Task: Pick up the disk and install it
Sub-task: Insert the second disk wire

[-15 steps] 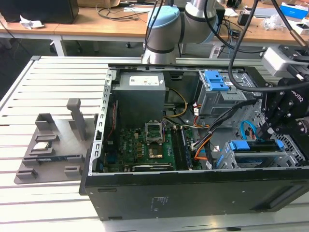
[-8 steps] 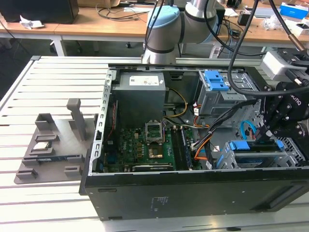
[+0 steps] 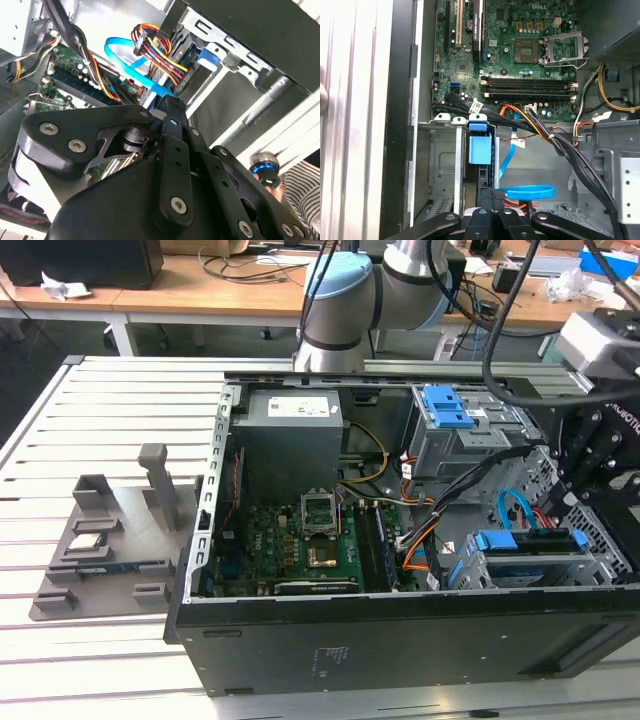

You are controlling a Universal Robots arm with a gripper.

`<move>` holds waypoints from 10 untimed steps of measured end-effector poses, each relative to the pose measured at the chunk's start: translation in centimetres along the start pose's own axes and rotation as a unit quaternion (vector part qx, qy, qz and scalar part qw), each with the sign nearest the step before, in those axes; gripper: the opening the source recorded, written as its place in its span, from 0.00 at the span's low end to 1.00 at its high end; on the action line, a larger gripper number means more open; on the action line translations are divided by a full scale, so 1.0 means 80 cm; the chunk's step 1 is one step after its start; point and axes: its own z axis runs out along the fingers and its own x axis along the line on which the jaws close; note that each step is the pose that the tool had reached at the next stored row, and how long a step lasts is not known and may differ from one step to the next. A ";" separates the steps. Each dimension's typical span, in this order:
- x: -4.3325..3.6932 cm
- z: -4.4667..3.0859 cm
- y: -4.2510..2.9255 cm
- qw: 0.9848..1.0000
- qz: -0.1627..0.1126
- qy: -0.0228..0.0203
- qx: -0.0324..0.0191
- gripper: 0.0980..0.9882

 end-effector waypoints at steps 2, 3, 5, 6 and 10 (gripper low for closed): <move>0.000 -0.0139 0.0013 1.000 0.000 0.000 0.000 0.01; 0.000 -0.0190 0.0018 1.000 0.000 0.000 0.000 0.01; 0.000 -0.0192 0.0018 1.000 0.000 0.000 0.000 0.01; 0.000 -0.0194 0.0019 1.000 0.000 0.000 0.000 0.01; 0.000 -0.0196 0.0019 1.000 0.000 0.000 0.000 0.01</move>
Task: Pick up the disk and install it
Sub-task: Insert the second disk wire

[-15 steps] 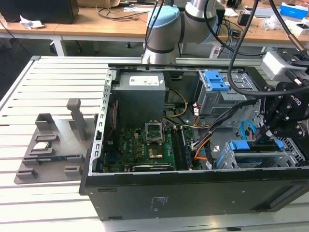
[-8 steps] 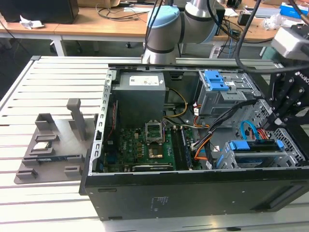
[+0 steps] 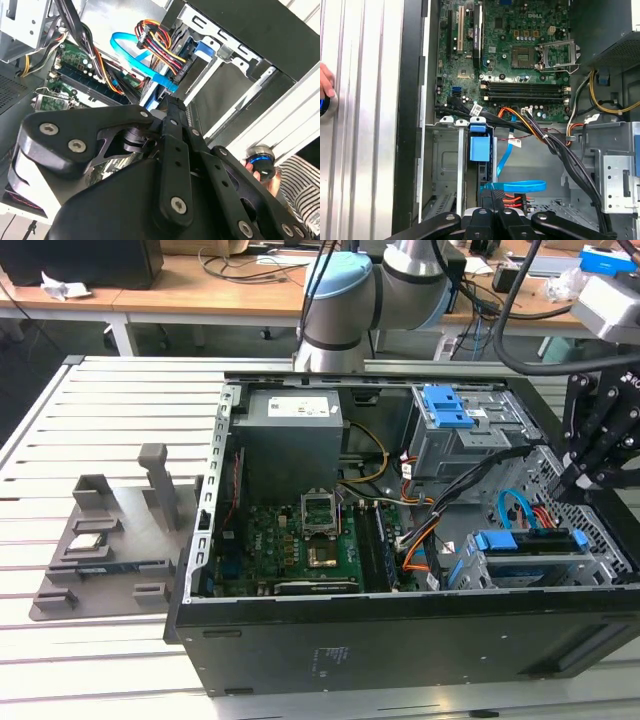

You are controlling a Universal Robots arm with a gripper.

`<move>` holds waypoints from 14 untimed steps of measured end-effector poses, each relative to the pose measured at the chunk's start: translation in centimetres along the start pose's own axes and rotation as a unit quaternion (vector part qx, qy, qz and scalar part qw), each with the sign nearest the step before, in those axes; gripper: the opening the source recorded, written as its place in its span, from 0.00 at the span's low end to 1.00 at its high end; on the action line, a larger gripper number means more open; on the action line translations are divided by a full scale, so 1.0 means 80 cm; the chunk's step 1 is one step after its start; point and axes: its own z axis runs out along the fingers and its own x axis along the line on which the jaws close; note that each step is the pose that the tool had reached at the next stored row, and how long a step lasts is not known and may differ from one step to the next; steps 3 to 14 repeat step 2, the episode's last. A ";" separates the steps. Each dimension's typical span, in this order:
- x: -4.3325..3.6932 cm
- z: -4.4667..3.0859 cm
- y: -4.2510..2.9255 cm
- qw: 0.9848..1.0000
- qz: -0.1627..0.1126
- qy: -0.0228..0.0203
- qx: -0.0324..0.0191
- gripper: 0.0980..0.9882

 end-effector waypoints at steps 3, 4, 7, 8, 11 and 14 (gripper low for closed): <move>0.000 -0.0001 0.0000 1.000 0.000 0.000 0.000 0.01; 0.000 -0.0001 0.0000 1.000 0.000 0.000 0.000 0.01; 0.000 -0.0001 0.0000 1.000 0.000 0.000 0.000 0.01; 0.000 -0.0001 0.0000 1.000 0.000 0.000 0.000 0.01; 0.000 -0.0001 0.0000 1.000 0.000 0.000 0.000 0.01; 0.000 -0.0001 0.0000 1.000 0.000 0.000 0.000 0.01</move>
